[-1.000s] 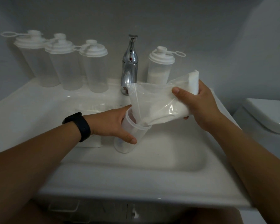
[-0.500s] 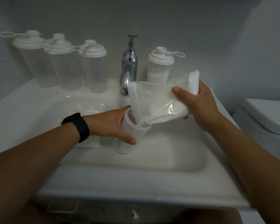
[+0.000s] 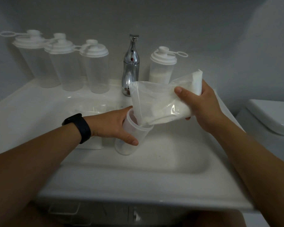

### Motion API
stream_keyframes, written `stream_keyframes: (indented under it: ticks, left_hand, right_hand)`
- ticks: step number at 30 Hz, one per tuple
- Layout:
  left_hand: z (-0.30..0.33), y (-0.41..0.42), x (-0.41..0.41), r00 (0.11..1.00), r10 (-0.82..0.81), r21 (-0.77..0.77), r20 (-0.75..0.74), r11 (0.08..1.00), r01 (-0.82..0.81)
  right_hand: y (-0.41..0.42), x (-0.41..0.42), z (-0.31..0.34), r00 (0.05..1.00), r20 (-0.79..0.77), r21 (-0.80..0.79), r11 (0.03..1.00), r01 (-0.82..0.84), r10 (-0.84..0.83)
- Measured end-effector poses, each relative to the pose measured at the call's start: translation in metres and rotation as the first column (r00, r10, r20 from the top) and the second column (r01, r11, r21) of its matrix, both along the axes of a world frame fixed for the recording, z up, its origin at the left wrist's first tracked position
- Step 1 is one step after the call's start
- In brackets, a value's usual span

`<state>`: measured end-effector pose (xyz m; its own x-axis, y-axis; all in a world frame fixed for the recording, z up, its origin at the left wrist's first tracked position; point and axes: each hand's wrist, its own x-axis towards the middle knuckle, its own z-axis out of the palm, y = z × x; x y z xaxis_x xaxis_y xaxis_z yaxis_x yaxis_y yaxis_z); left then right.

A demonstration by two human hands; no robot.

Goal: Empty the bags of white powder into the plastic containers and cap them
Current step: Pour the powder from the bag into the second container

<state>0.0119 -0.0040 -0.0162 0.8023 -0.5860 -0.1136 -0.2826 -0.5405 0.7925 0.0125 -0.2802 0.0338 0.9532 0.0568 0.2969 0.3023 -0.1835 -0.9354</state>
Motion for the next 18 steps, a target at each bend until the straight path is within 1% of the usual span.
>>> stream_keyframes:
  ticks: [9,18]
  left_hand:
    - [0.0002,-0.0002,-0.0003,1.0,-0.01,0.001,-0.004,1.0,0.01]
    - [-0.0015,0.001,0.0013,1.0,0.0,0.011,0.003,1.0,0.0]
  right_hand:
    - [0.0018,-0.0014,-0.0002,1.0,-0.002,0.002,1.0,0.002,-0.002]
    - [0.0017,-0.0017,-0.0006,1.0,-0.003,-0.037,0.999,-0.012,0.012]
